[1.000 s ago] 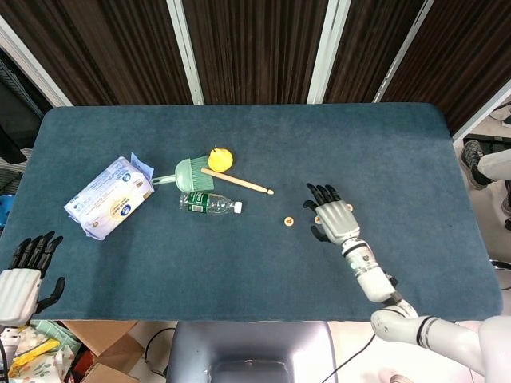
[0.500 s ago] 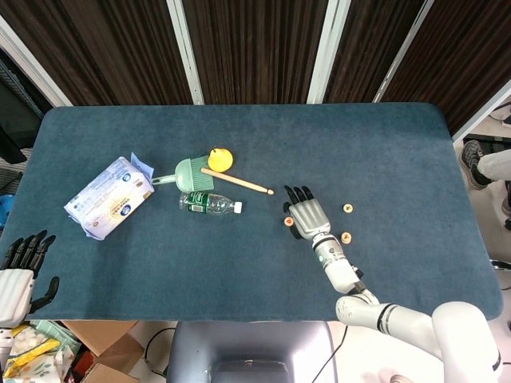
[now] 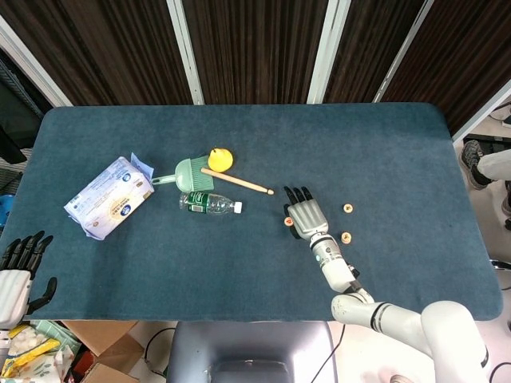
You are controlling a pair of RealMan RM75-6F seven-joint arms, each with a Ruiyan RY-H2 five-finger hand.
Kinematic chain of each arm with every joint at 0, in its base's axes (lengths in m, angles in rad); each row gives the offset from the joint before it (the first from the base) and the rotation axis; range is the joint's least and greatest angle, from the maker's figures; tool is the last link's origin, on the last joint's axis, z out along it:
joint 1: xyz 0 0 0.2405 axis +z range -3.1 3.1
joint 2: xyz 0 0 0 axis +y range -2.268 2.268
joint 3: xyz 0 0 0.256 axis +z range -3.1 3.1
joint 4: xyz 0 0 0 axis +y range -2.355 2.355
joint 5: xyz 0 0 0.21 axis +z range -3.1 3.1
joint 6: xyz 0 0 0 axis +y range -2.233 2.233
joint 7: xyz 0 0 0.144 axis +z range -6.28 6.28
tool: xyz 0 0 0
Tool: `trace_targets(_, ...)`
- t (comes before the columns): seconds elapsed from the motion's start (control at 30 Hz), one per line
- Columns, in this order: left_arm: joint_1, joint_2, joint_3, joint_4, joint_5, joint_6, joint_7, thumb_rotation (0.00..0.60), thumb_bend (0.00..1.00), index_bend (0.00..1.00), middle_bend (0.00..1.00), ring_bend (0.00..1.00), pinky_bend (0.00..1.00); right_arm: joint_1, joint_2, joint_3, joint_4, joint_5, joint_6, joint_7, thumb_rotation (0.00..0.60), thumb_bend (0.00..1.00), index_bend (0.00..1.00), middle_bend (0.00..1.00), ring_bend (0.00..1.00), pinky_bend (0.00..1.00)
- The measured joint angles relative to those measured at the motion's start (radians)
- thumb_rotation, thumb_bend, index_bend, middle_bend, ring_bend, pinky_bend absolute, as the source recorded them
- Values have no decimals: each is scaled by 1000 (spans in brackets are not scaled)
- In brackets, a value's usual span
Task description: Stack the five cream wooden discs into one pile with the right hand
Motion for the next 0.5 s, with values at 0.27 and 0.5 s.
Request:
trace_targets(0.27, 2, 1, -2, 2, -2, 2, -3, 600, 483, 0, 0, 0, 0, 6, -15, -4, 22, 19, 0, -17, 600, 485, 588, 33, 0, 0)
trace_targets(0.5, 4, 3, -2, 3, -1, 7, -10, 600, 483, 0, 0, 0, 0, 6, -16, -5, 22, 8, 12, -4, 600, 485, 637, 60, 0, 0)
